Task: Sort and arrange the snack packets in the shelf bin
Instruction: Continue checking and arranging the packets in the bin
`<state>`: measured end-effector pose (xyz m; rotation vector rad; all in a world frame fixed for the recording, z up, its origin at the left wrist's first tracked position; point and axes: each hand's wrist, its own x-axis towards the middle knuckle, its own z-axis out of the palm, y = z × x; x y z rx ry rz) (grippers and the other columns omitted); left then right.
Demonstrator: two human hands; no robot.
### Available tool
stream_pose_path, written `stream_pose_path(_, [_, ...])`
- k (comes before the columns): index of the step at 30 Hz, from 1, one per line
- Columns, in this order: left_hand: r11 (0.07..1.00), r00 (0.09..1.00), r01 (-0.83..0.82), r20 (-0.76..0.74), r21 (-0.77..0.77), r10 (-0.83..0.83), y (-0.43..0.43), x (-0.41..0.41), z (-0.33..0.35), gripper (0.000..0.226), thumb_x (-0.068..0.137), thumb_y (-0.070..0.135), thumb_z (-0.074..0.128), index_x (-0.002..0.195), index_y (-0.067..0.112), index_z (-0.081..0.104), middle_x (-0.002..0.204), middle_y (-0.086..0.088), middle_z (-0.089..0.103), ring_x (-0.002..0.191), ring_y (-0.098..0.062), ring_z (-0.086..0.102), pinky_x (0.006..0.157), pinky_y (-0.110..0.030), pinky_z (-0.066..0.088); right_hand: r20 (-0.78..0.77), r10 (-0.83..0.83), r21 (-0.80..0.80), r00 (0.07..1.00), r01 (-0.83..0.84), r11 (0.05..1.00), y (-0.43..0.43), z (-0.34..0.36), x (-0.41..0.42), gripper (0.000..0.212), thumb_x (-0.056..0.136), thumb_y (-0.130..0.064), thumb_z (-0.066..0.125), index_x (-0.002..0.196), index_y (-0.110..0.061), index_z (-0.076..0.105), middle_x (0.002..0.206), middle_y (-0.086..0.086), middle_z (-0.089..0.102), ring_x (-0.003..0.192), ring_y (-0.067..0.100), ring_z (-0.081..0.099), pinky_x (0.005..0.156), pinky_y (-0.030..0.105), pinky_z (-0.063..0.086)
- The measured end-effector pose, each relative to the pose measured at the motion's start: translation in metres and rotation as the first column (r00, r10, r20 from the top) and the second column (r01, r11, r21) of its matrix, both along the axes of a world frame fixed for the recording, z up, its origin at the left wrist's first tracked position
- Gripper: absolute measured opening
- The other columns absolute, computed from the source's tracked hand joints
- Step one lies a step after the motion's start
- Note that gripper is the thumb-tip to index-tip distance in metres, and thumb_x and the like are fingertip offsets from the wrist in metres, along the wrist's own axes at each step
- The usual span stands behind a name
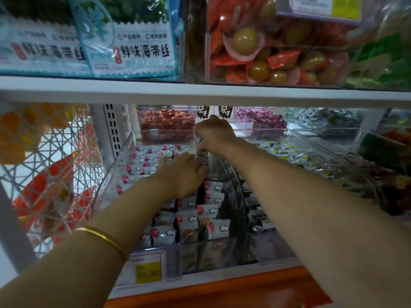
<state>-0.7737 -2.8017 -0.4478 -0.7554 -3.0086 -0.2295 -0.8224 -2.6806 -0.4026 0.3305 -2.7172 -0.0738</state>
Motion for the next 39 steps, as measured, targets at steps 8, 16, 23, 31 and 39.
stream_pose_path(8, [0.996, 0.997, -0.06, -0.045, 0.071, 0.063, -0.019, 0.033, -0.015, 0.054, 0.099, 0.04, 0.014, 0.148, 0.02, 0.021, 0.158, 0.003, 0.005, 0.144, -0.011, -0.005, 0.113, -0.049, -0.008, 0.282, -0.066, 0.076, 0.957, 0.046, 0.996, -0.002, -0.014, -0.021, 0.032, 0.091, -0.014, 0.05, 0.122, -0.01, 0.055, 0.126, 0.015, 0.047, 0.117, 0.037, 0.043, 0.087, 0.036, 0.034])
stream_pose_path(16, [0.994, 0.993, -0.103, -0.059, 0.048, 0.105, -0.026, 0.033, -0.015, 0.051, 0.099, 0.04, 0.015, 0.146, 0.022, 0.024, 0.157, 0.004, 0.012, 0.144, -0.012, 0.004, 0.114, -0.053, -0.002, 0.334, -0.12, 0.153, 0.935, 0.072, 0.986, -0.004, -0.012, -0.021, 0.041, 0.09, -0.004, 0.048, 0.129, -0.015, 0.053, 0.134, 0.016, 0.042, 0.122, 0.039, 0.041, 0.103, 0.048, 0.038])
stream_pose_path(23, [0.989, 0.992, -0.119, -0.028, 0.086, 0.122, -0.029, 0.038, -0.009, 0.051, 0.1, 0.039, 0.016, 0.148, 0.023, 0.018, 0.158, 0.005, 0.007, 0.144, -0.01, 0.0, 0.113, -0.05, -0.006, 0.147, -0.041, 0.063, 0.988, 0.032, 0.997, -0.004, -0.012, -0.013, 0.041, 0.086, 0.003, 0.051, 0.125, -0.009, 0.054, 0.121, 0.015, 0.057, 0.108, 0.032, 0.055, 0.091, 0.038, 0.043])
stream_pose_path(31, [0.995, 0.996, -0.09, -0.013, 0.05, 0.091, -0.027, 0.041, -0.015, 0.053, 0.1, 0.041, 0.014, 0.149, 0.022, 0.014, 0.158, 0.004, 0.007, 0.144, -0.01, 0.001, 0.113, -0.05, -0.006, 0.062, -0.015, -0.047, 0.998, 0.018, 0.999, -0.002, 0.001, 0.007, 0.036, 0.089, 0.001, 0.044, 0.122, -0.01, 0.055, 0.121, 0.019, 0.056, 0.108, 0.034, 0.055, 0.089, 0.036, 0.046])
stream_pose_path(39, [0.995, 0.996, -0.068, -0.045, 0.069, 0.071, -0.027, 0.049, -0.013, 0.053, 0.1, 0.04, 0.014, 0.149, 0.021, 0.015, 0.158, 0.002, 0.006, 0.145, -0.013, 0.002, 0.113, -0.052, -0.005, 0.06, 0.046, -0.296, 0.997, -0.026, 0.955, 0.026, 0.017, 0.07, 0.026, 0.088, 0.001, 0.05, 0.101, -0.013, 0.068, 0.112, 0.005, 0.065, 0.1, 0.018, 0.058, 0.084, 0.029, 0.046])
